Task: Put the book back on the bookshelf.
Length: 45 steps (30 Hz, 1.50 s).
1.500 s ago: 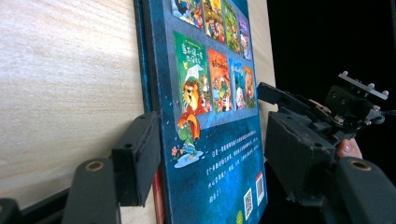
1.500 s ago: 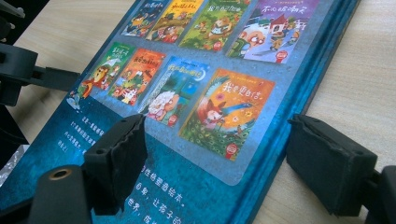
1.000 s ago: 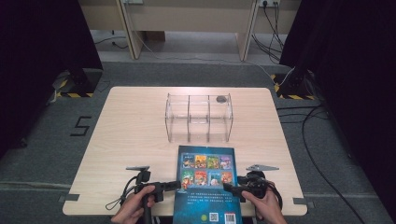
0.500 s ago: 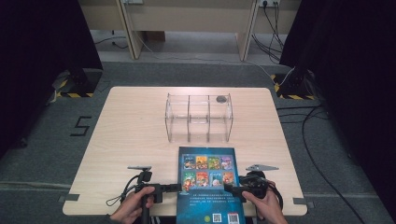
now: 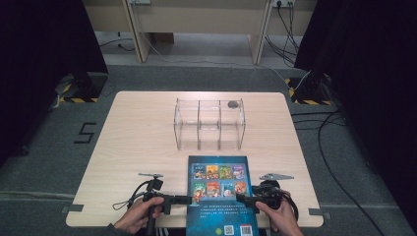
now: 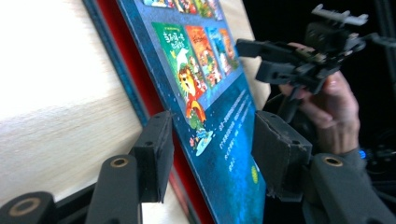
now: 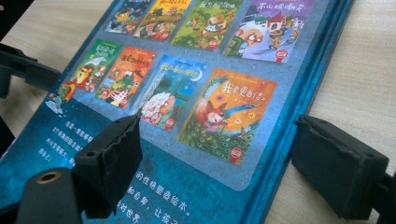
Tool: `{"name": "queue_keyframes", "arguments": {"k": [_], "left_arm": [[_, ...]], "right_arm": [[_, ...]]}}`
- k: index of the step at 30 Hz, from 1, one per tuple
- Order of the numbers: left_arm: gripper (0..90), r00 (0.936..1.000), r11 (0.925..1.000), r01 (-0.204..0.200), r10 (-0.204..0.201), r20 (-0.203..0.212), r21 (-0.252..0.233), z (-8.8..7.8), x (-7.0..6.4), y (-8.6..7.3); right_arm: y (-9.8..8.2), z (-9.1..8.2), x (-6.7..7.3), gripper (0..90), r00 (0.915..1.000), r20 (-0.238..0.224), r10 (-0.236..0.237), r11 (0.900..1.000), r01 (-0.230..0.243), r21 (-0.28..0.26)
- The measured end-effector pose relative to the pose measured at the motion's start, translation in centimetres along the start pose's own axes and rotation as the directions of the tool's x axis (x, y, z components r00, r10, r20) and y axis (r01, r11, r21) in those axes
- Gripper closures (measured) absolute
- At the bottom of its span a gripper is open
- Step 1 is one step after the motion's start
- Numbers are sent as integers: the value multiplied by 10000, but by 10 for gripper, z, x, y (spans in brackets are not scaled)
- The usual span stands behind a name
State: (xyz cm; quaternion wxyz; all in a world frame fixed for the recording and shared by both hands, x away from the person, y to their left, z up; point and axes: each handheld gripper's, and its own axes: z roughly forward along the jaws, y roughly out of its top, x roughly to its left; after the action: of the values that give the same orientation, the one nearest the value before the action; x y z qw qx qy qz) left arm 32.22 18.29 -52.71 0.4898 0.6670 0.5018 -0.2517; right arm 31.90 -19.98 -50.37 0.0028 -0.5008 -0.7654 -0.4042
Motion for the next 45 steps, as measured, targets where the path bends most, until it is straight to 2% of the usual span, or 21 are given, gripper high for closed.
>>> {"name": "queue_keyframes", "arguments": {"k": [2,3,4,6,7,8,9,11,12,13,14,15,18,21,36,38,39,40,43,44,45], "left_arm": [[494,9999,9999,-144,144,-33,7,0,-1,1],[497,9987,9988,-495,496,-148,72,1,-2,4],[496,9987,9988,-495,496,-148,72,1,-2,4],[494,9941,9946,-966,983,-459,369,4,-5,4],[500,9956,9952,-927,931,-123,303,7,-7,4],[573,9956,9952,-927,931,-123,303,7,-7,4],[573,9963,9986,-441,417,750,304,11,-10,4],[560,9895,9873,-1443,1438,129,667,26,-24,1],[602,9858,9842,-1596,1630,-412,771,33,-27,-2],[643,9820,9826,-1705,1757,-695,739,34,-26,-3],[681,9820,9826,-1705,1757,-695,739,34,-26,-3],[714,9797,9839,-1684,1738,-998,597,30,-24,-3],[721,9804,9847,-1673,1713,-974,477,25,-23,0],[714,9783,9855,-1604,1661,-1240,546,21,-21,2],[743,9777,9855,-1642,1684,-1259,426,19,-23,3],[716,9745,9857,-1634,1679,-1491,423,16,-23,3],[710,9651,9823,-1829,1870,-1835,391,11,-23,3],[699,9600,9809,-1915,1942,-2015,331,8,-23,3],[671,9585,9839,-1787,1731,-2266,-40,-11,-22,1],[651,9473,9809,-1936,1825,-2631,-167,-22,-23,-3],[637,9473,9809,-1936,1825,-2631,-167,-22,-23,-3]], "right_arm": [[0,0,0,169,10000,16,-6,10000,6,9],[0,0,0,169,10000,25,-29,10000,29,20],[0,0,0,169,10000,25,-29,10000,29,20],[0,0,0,176,10000,14,7,10000,-7,26],[0,0,-1,180,10000,9,17,10000,-17,25],[0,0,-1,180,10000,9,17,10000,-17,25],[0,0,-1,222,10000,-3,5,10000,-5,0],[-1,3,0,325,9971,-692,324,9995,-327,-33],[-4,8,5,415,9913,-1227,474,9988,-462,131],[-5,9,6,421,9888,-1413,474,9988,-451,198],[-5,9,6,421,9888,-1413,474,9988,-451,198],[-5,10,8,450,9898,-1403,253,9995,-225,214],[-6,8,3,466,9898,-1370,400,9992,-386,128],[-6,7,2,467,9898,-1354,439,9990,-426,121],[-6,7,2,465,9901,-1352,380,9993,-368,117],[-6,7,3,464,9901,-1344,404,9992,-393,109],[-6,7,3,464,9902,-1346,375,9993,-363,111],[-6,7,3,464,9902,-1350,364,9993,-353,101],[-6,7,3,459,9903,-1345,337,9994,-327,91],[-6,7,3,450,9904,-1343,321,9995,-313,76],[-6,7,3,448,9905,-1343,311,9995,-303,78]]}}
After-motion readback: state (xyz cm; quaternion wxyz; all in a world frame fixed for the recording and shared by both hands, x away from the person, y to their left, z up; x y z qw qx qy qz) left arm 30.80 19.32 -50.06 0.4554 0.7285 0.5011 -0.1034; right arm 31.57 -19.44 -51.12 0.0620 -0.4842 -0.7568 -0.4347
